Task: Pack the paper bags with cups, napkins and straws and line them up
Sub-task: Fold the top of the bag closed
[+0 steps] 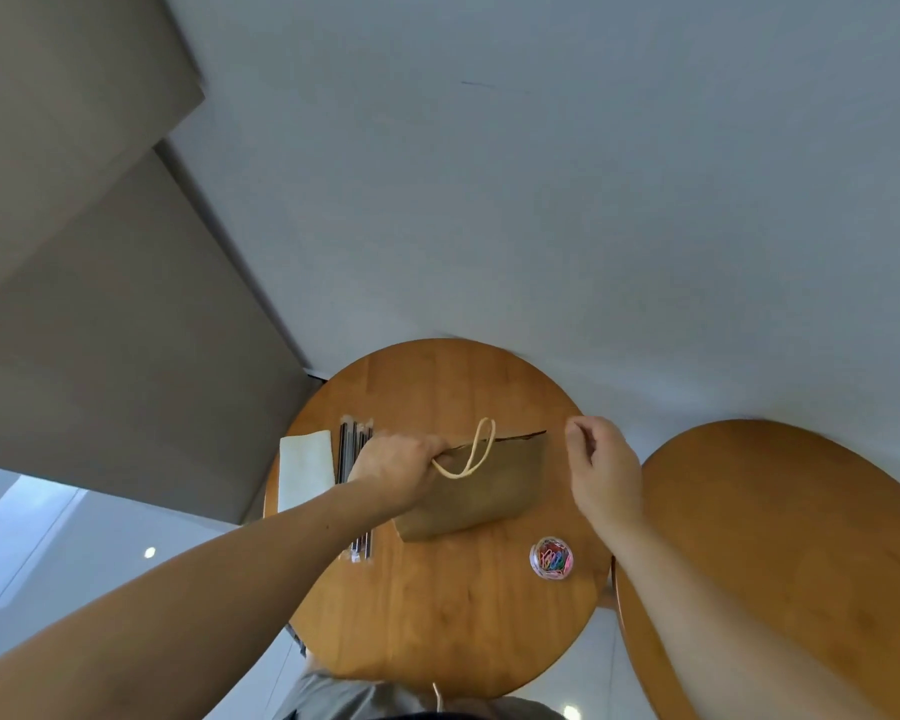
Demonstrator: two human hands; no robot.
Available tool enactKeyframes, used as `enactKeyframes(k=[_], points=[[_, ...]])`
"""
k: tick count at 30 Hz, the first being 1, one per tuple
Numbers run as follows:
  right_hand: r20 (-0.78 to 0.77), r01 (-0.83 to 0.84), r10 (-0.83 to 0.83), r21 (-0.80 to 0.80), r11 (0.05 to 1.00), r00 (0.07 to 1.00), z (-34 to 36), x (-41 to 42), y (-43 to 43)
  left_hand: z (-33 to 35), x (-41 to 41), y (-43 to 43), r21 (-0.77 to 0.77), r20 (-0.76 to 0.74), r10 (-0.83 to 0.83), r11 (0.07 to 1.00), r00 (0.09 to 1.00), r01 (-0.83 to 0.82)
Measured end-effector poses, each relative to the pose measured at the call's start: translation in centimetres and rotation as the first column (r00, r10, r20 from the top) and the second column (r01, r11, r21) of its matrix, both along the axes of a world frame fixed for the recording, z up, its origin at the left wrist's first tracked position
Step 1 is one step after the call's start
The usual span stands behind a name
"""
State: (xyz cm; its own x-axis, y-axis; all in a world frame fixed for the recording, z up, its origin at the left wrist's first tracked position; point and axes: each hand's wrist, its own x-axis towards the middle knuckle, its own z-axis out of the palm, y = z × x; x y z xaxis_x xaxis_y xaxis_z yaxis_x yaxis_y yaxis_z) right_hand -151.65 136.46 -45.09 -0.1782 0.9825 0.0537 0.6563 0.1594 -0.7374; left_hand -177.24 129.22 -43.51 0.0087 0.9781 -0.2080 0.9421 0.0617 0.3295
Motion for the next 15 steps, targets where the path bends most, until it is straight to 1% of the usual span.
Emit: enactKeyframes(k=[1, 2, 4, 5, 6, 8, 10, 12, 15], points=[[0.042, 0.061, -0.059, -0.055, 0.997, 0.997, -1.1, 0.8, -0.4, -0.1, -0.2, 0.1, 0.014, 0.012, 0.002, 1.000, 1.000, -0.002], [0.137, 0.068, -0.048, -0.148, 0.987, 0.989, -2.3, 1.5, -0.9, -0.2, -0.3, 0.2, 0.020, 0.024, 0.005, 1.000, 1.000, -0.006], [0.347, 0.021, 0.131, -0.401, 0.916, 0.929, -5.0, 2.2, -2.5, -0.3, -0.3, 0.3, 0.014, 0.040, 0.001, 1.000, 0.999, -0.002], [0.420, 0.008, 0.227, -0.488, 0.873, 0.879, -6.3, 2.5, -3.3, -0.4, -0.3, 0.3, 0.012, 0.045, -0.007, 1.000, 0.999, 0.007], [0.472, 0.007, 0.294, -0.538, 0.843, 0.831, -7.5, 2.7, -4.0, -0.5, -0.3, 0.3, 0.016, 0.051, -0.016, 1.000, 0.999, 0.015], [0.529, 0.012, 0.382, -0.596, 0.803, 0.758, -9.3, 2.9, -4.9, -0.6, -0.2, 0.1, 0.024, 0.067, -0.020, 1.000, 0.998, 0.019], [0.561, 0.019, 0.429, -0.622, 0.783, 0.708, -10.2, 3.0, -5.4, -0.7, -0.1, -0.1, 0.023, 0.073, -0.008, 1.000, 0.997, 0.006], [0.597, 0.046, 0.425, -0.614, 0.788, 0.680, -10.7, 3.0, -5.6, -0.6, -0.1, -0.5, 0.042, 0.074, -0.005, 0.999, 0.997, 0.002], [0.638, 0.115, 0.367, -0.584, 0.804, 0.677, -11.0, 2.6, -6.0, -0.3, 0.0, -0.8, 0.072, 0.095, 0.003, 0.997, 0.995, -0.009]])
